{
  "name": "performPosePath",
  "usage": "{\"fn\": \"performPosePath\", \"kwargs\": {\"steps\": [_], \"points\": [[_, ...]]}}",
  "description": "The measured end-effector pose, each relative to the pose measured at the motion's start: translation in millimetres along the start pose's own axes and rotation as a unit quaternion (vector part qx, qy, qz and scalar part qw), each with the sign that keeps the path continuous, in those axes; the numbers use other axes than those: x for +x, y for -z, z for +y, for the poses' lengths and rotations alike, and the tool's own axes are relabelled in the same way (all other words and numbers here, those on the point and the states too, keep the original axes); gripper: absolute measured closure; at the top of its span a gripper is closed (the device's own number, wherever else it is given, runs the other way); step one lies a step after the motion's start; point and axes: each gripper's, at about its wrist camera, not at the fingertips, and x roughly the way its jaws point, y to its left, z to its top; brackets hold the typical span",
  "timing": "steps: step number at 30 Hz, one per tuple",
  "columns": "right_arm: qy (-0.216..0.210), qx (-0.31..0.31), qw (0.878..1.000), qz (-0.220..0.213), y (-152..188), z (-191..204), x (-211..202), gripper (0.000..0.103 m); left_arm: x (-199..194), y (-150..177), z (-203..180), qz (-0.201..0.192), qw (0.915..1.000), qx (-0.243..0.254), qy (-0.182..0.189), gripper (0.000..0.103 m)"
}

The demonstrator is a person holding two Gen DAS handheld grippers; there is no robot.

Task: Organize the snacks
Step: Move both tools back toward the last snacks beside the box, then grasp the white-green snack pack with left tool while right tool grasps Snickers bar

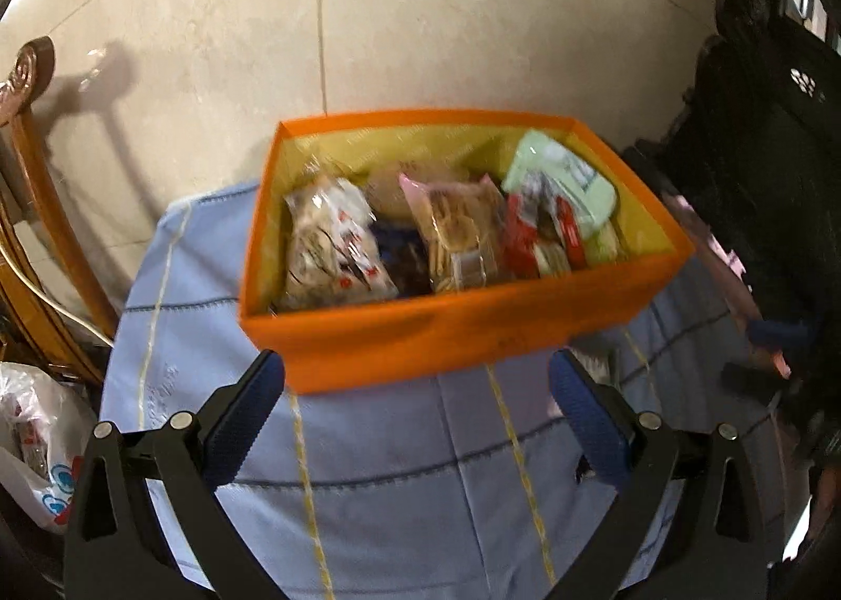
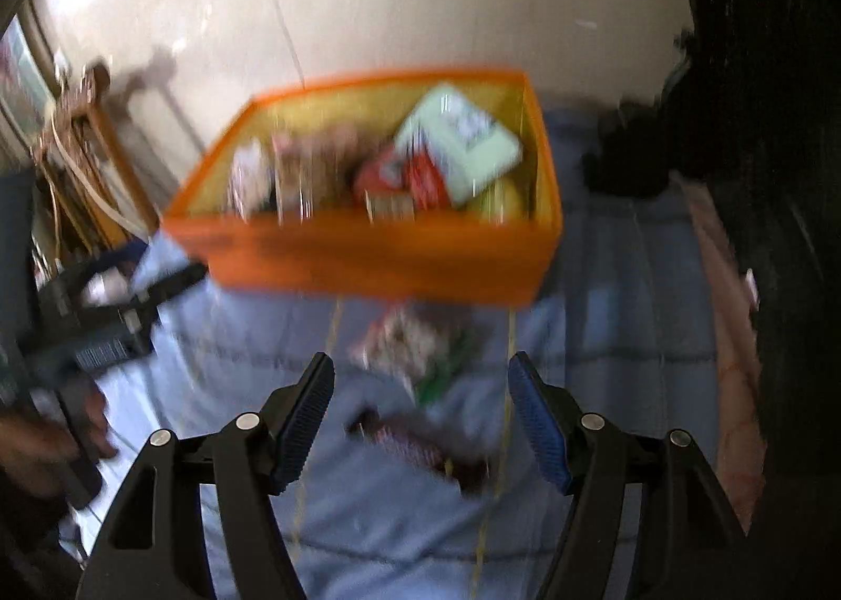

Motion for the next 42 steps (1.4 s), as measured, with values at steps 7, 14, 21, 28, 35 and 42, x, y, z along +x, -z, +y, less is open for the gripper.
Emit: {"fn": "performPosePath", "kwargs": {"steps": [7,14,21,28,35,42], "points": [[-0.013,-0.002,0.999,0.05,49,-5,39,0.034,31,16,-36,0.025,0.9989,0.034,0.018,0.004],[-0.016,-0.036,0.997,0.07,55,6,69,0.035,74,26,-84,0.046,0.995,0.077,0.044,0.004],[-0.024,-0.049,0.996,0.066,51,5,91,0.038,124,25,-107,0.067,0.993,0.084,0.047,0.004],[-0.035,-0.054,0.997,0.05,49,10,101,0.039,146,39,-111,0.064,0.9933,0.084,0.047,0.004],[-0.02,-0.076,0.996,0.049,50,26,101,0.039,140,50,-62,0.056,0.998,0.027,-0.001,0.004],[0.006,-0.115,0.992,0.05,53,58,105,0.045,129,64,-31,0.062,0.9978,0.01,-0.019,0.004]]}}
